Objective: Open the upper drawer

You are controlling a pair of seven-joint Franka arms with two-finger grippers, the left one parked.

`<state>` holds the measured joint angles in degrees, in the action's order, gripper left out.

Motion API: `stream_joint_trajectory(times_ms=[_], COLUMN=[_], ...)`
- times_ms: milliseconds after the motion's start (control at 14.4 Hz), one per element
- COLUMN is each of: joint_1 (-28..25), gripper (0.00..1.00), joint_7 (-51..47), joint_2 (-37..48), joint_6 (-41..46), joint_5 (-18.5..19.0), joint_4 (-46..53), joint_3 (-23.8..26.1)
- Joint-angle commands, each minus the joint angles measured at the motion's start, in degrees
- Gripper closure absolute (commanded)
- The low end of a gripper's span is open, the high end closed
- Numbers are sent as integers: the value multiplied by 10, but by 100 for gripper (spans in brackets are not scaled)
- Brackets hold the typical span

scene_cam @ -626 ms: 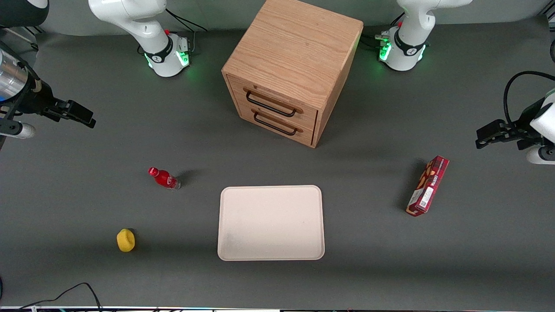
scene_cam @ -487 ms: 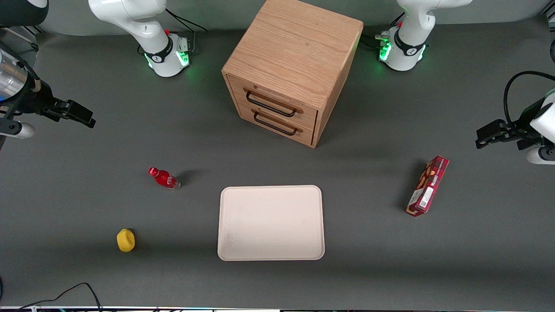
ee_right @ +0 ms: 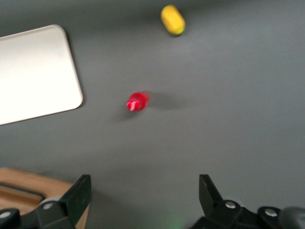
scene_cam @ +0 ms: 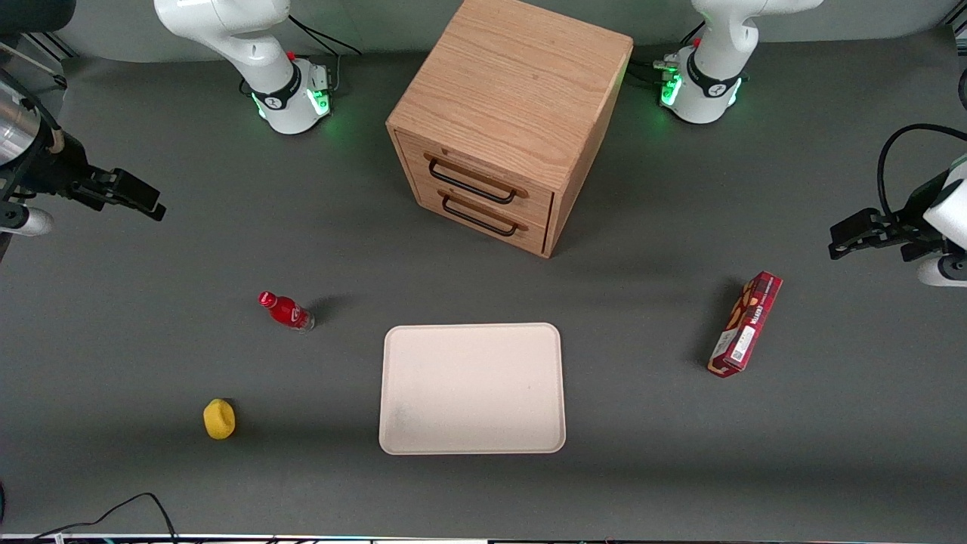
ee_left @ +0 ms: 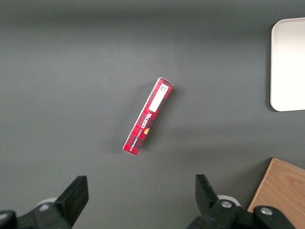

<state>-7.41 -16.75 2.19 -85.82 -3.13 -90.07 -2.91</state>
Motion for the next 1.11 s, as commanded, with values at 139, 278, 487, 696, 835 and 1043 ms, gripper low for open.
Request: stream_joint_trajectory(times_ms=[139, 278, 487, 696, 835, 1043], joint_1=[-11, -9, -11, -12, -12, -11], gripper=[0, 0, 0, 0, 0, 0], joint_7=[35, 42, 91, 214, 243, 250], joint_2=[-10, -24, -52, -98, -136, -195], joint_6=[43, 42, 12, -19, -34, -74], joint_5=[-89, -80, -115, -120, -119, -120], joint_4=[45, 52, 56, 56, 54, 53], joint_3=[75, 150, 213, 251, 293, 337])
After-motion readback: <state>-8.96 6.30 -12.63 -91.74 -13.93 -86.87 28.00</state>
